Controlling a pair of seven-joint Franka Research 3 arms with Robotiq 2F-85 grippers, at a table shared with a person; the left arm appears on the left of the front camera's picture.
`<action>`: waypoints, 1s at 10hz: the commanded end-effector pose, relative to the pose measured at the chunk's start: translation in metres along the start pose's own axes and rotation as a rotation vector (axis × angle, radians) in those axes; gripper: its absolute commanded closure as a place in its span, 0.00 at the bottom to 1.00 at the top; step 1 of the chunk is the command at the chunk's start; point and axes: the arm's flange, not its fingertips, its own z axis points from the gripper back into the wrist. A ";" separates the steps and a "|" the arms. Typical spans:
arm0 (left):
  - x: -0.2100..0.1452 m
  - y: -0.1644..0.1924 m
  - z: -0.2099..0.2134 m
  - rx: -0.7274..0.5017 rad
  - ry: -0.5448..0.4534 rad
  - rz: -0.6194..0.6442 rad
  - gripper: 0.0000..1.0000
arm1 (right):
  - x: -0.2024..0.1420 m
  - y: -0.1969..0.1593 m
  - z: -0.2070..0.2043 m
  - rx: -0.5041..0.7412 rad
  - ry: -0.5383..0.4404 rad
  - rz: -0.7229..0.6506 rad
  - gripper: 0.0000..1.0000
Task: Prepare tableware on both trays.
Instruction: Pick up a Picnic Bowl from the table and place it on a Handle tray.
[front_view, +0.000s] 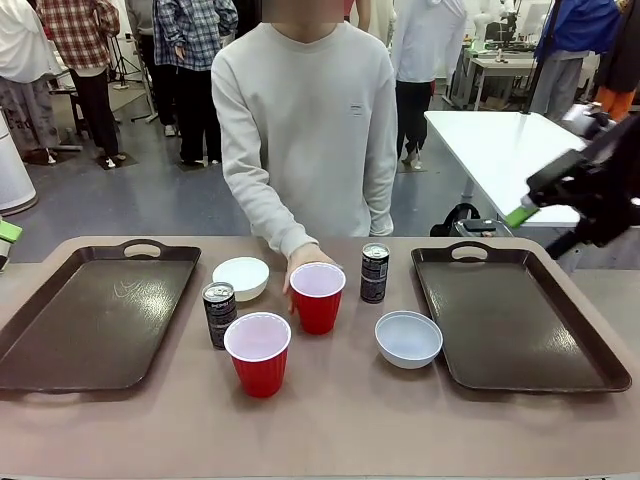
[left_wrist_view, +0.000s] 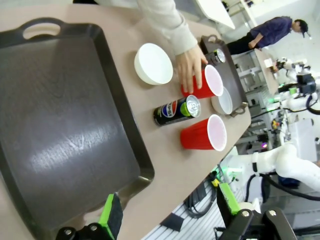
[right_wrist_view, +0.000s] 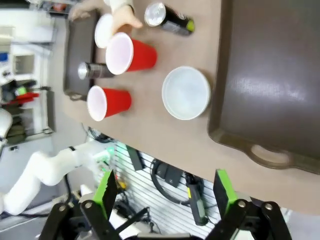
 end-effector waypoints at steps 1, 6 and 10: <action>0.000 0.002 0.001 -0.018 -0.009 -0.006 0.00 | 0.028 0.020 -0.009 -0.181 0.111 -0.027 0.00; 0.000 0.002 0.001 -0.018 -0.009 -0.006 0.00 | 0.034 0.038 -0.035 -0.291 0.122 -0.025 0.00; 0.000 0.002 0.001 -0.018 -0.009 -0.006 0.00 | 0.028 0.048 -0.105 -0.512 0.007 -0.044 0.00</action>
